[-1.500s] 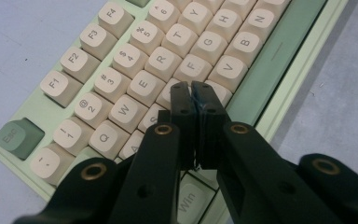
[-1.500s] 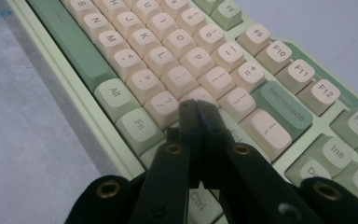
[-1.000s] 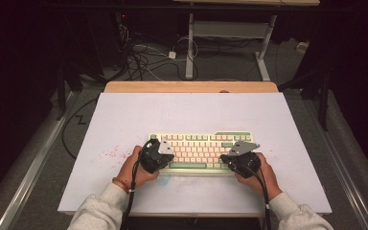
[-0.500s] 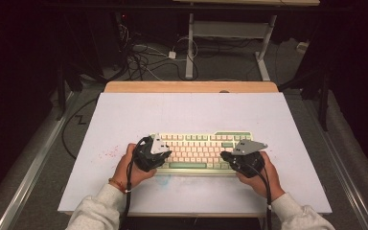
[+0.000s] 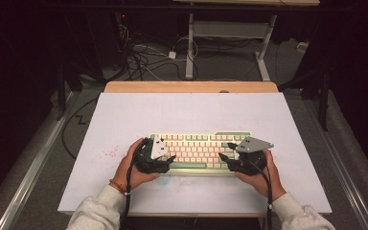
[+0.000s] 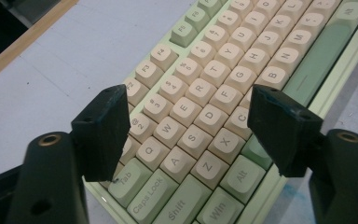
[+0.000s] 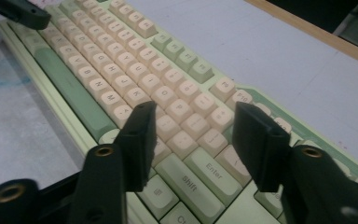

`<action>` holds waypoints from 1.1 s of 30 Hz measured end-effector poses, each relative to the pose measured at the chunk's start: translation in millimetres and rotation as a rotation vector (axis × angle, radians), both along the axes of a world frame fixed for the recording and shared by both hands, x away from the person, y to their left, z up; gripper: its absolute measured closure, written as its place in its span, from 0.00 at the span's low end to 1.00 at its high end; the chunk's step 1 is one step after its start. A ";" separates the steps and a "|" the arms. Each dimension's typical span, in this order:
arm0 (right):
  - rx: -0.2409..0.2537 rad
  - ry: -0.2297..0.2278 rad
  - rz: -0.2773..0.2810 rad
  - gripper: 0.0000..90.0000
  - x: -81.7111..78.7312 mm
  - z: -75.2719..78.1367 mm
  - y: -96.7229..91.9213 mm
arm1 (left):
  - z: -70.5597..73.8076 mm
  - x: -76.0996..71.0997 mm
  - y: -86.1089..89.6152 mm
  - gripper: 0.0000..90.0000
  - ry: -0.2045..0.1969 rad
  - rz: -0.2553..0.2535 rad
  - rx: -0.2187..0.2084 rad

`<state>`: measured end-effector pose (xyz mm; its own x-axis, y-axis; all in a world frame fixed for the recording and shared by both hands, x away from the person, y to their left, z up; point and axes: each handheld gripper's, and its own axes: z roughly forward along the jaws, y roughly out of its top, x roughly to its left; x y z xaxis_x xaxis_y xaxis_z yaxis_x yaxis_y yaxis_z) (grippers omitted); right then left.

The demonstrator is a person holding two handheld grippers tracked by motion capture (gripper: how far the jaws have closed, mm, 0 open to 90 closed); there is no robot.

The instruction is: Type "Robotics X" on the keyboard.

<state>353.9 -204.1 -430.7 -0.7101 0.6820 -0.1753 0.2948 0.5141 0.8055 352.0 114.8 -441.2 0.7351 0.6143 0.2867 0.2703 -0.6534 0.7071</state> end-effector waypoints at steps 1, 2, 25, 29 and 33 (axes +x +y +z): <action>0.004 -0.003 -0.005 0.46 0.1 0.0 -0.2 | -0.3 -0.9 -0.9 0.26 -0.008 -0.002 0.000; 0.011 -0.008 -0.008 0.42 0.3 0.1 -0.6 | -0.3 -1.3 -1.2 0.23 -0.004 -0.005 -0.010; -0.037 -0.078 -0.029 0.21 0.7 -2.3 10.3 | -0.7 -4.3 0.6 0.18 -0.034 -0.012 -0.013; -0.038 -0.092 -0.028 0.21 -2.4 0.3 9.7 | 0.3 -5.9 -0.8 0.18 -0.041 -0.015 -0.004; -0.045 -0.105 -0.022 0.21 -5.9 2.6 8.6 | 2.9 -8.6 -1.8 0.18 -0.048 -0.018 0.001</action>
